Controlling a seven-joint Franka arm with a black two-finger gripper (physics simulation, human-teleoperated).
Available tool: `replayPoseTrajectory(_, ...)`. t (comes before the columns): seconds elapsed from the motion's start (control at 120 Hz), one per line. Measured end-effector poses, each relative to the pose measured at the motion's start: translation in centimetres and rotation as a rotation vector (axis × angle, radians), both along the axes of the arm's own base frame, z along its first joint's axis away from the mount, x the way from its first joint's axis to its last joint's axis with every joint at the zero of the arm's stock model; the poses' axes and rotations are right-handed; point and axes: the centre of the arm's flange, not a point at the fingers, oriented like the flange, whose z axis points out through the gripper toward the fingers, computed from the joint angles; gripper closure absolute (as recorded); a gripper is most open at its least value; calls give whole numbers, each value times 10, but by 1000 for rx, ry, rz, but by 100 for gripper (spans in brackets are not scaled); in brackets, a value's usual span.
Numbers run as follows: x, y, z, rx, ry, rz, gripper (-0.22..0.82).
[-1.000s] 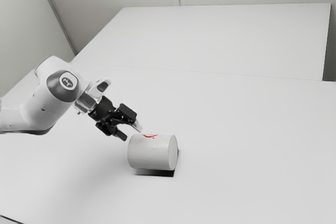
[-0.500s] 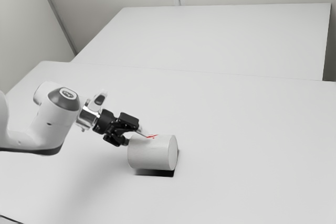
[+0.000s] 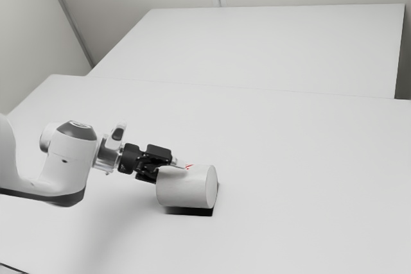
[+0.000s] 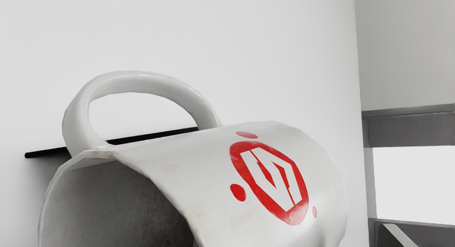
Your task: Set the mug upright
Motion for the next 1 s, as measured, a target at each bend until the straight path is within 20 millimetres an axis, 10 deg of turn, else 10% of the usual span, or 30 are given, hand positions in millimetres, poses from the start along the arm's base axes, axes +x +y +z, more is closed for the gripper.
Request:
replayPoseTrajectory(0.283, 1, -2, 3, 2, -81, -32, 57)
replayPoseTrajectory(0.775, 7, -13, 43, 12, -243, -85, 77)
replayPoseTrajectory(1.0, 39, -16, 103, 155, -343, -230, 77)
